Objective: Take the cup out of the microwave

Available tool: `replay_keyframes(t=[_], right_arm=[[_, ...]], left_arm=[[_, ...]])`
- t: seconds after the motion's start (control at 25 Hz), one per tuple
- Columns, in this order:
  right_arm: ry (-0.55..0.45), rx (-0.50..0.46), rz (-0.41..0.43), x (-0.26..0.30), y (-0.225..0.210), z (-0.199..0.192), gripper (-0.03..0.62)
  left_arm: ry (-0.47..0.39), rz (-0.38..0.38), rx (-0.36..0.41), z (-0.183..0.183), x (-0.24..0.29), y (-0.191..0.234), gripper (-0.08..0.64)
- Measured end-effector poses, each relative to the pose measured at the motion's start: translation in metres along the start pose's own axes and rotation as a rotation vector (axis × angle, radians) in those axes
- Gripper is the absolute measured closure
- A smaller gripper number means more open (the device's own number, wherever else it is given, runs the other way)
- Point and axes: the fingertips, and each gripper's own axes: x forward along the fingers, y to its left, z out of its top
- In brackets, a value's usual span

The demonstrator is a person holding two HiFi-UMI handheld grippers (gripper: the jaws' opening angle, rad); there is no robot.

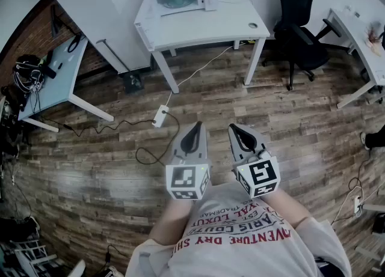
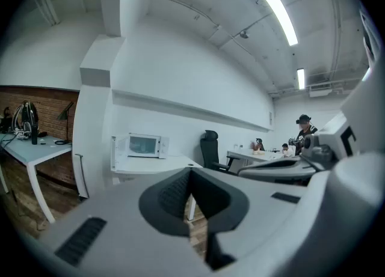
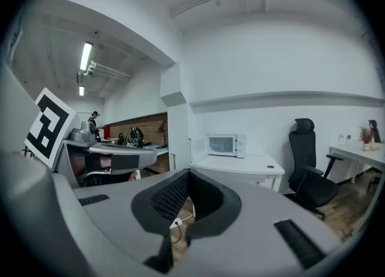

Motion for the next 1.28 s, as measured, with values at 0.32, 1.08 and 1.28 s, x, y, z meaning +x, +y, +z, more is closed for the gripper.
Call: replay_keyframes(t=[0.32, 1.08, 1.28], right_arm=[[0.005, 0.002, -0.011, -0.002, 0.004, 0.000, 0.583], [0.022, 0.047, -0.049, 0.057, 0.065, -0.008, 0.581], [0.045, 0.046, -0.034, 0.073, 0.071, -0.015, 0.581]], left_arm=[[-0.007, -0.040, -0.011, 0.001, -0.002, -0.004, 0.554], [-0.003, -0.073, -0.053, -0.009, -0.019, 0.083, 0.554], [-0.003, -0.053, -0.019, -0.013, -0.014, 0.100, 0.554]])
